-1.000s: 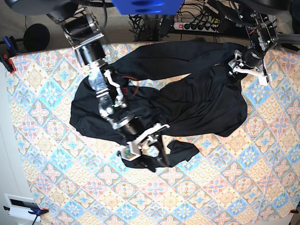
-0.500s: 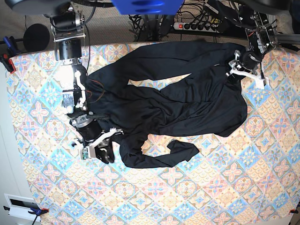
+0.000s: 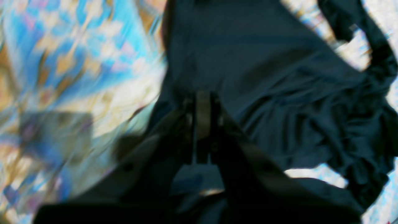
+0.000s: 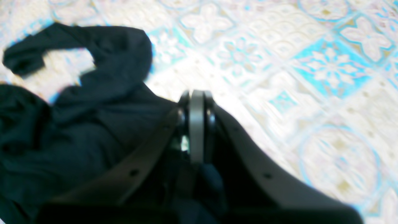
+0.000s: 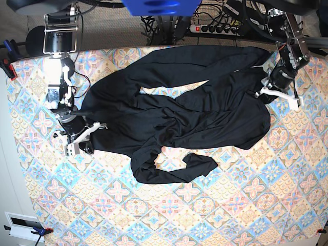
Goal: Layout the t-shirt on the table in an organized manner, then fold the t-shirt properly
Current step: 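Lift the fabric with the right gripper and sweep it outward, then release the left gripper's corner and move it over the shirt body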
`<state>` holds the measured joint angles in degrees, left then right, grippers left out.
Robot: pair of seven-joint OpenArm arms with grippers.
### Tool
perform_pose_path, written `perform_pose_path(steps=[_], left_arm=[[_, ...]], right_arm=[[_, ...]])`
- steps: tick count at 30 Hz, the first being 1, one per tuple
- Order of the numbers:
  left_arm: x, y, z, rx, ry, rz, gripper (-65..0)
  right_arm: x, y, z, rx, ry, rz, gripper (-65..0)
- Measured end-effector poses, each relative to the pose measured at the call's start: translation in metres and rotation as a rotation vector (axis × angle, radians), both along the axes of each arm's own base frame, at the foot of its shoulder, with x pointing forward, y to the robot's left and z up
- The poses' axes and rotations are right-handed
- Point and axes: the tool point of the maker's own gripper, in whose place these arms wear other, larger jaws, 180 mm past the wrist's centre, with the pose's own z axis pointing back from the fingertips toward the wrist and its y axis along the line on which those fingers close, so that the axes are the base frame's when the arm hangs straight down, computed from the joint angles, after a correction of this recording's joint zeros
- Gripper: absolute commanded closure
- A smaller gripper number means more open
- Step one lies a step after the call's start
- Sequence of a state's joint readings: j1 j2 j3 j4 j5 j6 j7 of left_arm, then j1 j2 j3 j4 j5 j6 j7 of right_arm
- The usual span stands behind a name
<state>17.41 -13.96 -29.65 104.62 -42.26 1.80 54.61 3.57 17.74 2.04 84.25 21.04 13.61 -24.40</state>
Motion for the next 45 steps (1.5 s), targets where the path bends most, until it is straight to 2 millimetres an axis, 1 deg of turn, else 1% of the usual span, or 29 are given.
perform_pose_path(steps=[2,4,5,7,9,11,13,15,17,19,20,22,23,26,27,29,32,33,35,37,40,44,45], left_arm=[[0.005,-0.003,0.003,-0.009,-0.015,-0.003,0.0],[0.006,-0.007,0.001,-0.004,-0.006,-0.023,-2.8],[0.004,-0.010,-0.001,-0.005,0.007,-0.037,-5.4],[0.002,-0.010,-0.002,0.015,0.026,-0.070,-13.3],[0.003,-0.004,0.001,0.047,0.040,-0.098,-22.1],[-0.001,0.000,-0.001,0.072,0.072,-0.113,-28.9],[-0.007,0.005,-0.007,0.107,0.125,-0.127,-33.4],[-0.004,0.007,-0.005,0.133,0.128,-0.138,-35.2],[0.003,0.007,-0.003,0.182,0.127,-0.165,-34.7],[0.010,-0.001,-0.004,0.215,0.121,-0.213,-34.1],[0.009,-0.005,-0.008,0.241,0.138,-0.233,-33.9],[0.008,-0.014,-0.015,0.268,0.168,-0.273,-33.7],[0.010,-0.021,-0.017,0.278,0.175,-0.291,-33.7],[0.025,-0.042,-0.014,0.300,0.135,-0.342,-33.7],[0.030,-0.045,-0.013,0.329,0.132,-0.356,-33.7],[0.035,-0.047,-0.013,0.382,0.137,-0.376,-33.7],[0.034,-0.048,-0.015,0.431,0.154,-0.399,-32.7],[0.034,-0.048,-0.016,0.440,0.157,-0.405,-31.4],[0.033,-0.047,-0.018,0.482,0.170,-0.417,-26.2],[0.032,-0.047,-0.019,0.510,0.178,-0.426,-17.1],[0.031,-0.039,-0.019,0.556,0.190,-0.420,0.0],[0.033,-0.018,-0.012,0.601,0.194,-0.364,-0.7],[0.033,-0.013,-0.010,0.606,0.193,-0.350,0.0]], right_arm=[[-0.011,-0.004,-0.012,-0.008,0.033,-0.004,0.0],[-0.024,-0.003,-0.026,-0.006,0.077,-0.004,0.0],[-0.029,-0.003,-0.030,-0.007,0.088,-0.003,0.0],[-0.033,-0.004,-0.032,-0.010,0.094,0.007,0.0],[-0.031,-0.009,-0.030,-0.022,0.083,0.002,0.0],[-0.031,-0.014,-0.029,-0.025,0.082,-0.016,0.0],[-0.032,-0.012,-0.031,-0.024,0.087,-0.007,0.0],[-0.033,-0.011,-0.032,-0.024,0.090,-0.002,0.0],[-0.033,-0.011,-0.032,-0.025,0.091,-0.003,0.0],[-0.032,-0.011,-0.032,-0.024,0.090,-0.003,0.0],[-0.032,-0.010,-0.032,-0.023,0.088,-0.001,0.0],[-0.033,-0.010,-0.033,-0.024,0.094,-0.001,0.0],[-0.033,-0.010,-0.033,-0.024,0.093,-0.001,0.0],[-0.033,-0.010,-0.032,-0.024,0.091,-0.001,0.0],[-0.032,-0.010,-0.032,-0.024,0.090,0.000,0.0],[-0.032,-0.010,-0.030,-0.024,0.084,-0.001,0.0],[-0.032,-0.010,-0.031,-0.024,0.089,0.000,0.0],[-0.032,-0.010,-0.031,-0.024,0.089,0.000,0.0],[-0.033,-0.010,-0.032,-0.024,0.089,-0.001,0.0],[-0.033,-0.010,-0.032,-0.024,0.090,-0.001,0.0],[-0.033,-0.010,-0.032,-0.024,0.089,0.000,0.0],[-0.033,-0.010,-0.032,-0.024,0.089,-0.001,0.0],[-0.033,-0.010,-0.032,-0.025,0.089,-0.001,0.0]])
